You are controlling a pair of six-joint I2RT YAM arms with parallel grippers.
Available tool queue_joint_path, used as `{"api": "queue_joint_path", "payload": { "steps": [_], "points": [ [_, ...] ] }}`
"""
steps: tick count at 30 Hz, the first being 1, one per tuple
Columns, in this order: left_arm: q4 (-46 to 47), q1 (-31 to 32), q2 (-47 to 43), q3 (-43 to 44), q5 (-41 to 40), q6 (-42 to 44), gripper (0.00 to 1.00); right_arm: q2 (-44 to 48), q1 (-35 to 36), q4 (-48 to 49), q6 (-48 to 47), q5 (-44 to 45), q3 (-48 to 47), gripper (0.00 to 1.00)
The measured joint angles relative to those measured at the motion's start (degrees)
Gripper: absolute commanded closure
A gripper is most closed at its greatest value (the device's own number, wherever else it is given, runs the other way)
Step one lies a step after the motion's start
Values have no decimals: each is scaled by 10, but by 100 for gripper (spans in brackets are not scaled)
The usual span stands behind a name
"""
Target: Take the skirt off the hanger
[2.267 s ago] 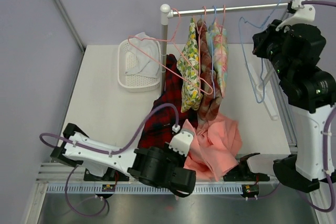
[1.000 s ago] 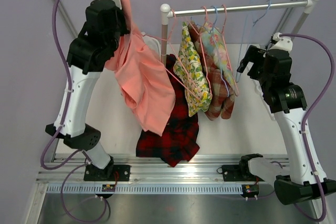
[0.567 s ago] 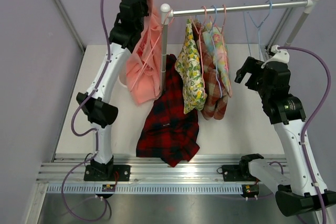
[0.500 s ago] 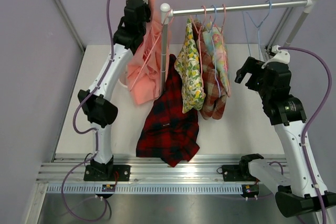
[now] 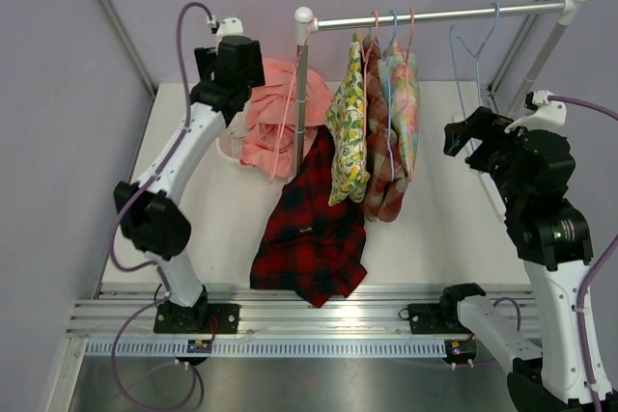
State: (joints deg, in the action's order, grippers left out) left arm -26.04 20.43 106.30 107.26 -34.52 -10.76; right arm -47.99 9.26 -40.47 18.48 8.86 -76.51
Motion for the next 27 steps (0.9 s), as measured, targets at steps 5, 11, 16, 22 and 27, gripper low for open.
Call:
{"api": "queue_joint_path", "payload": {
  "steps": [5, 11, 16, 22, 27],
  "points": [
    [-14, 20, -214, -102, 19, -24, 1, 20, 0, -14, 12, -15, -13, 1],
    [-3, 215, -452, -261, 4, -72, 1, 24, 0, -33, 23, -28, -29, 1],
    [-13, 278, -470, -461, 3, -168, 1, 23, 0, -52, 23, -31, -50, 1],
    [-25, 281, -414, -648, 31, -259, 1, 26, 0, -68, 23, -38, -68, 0],
    [37, 280, -317, -646, 65, -289, 1, 35, 0, -90, 17, -38, -69, 1]
  ]
}}
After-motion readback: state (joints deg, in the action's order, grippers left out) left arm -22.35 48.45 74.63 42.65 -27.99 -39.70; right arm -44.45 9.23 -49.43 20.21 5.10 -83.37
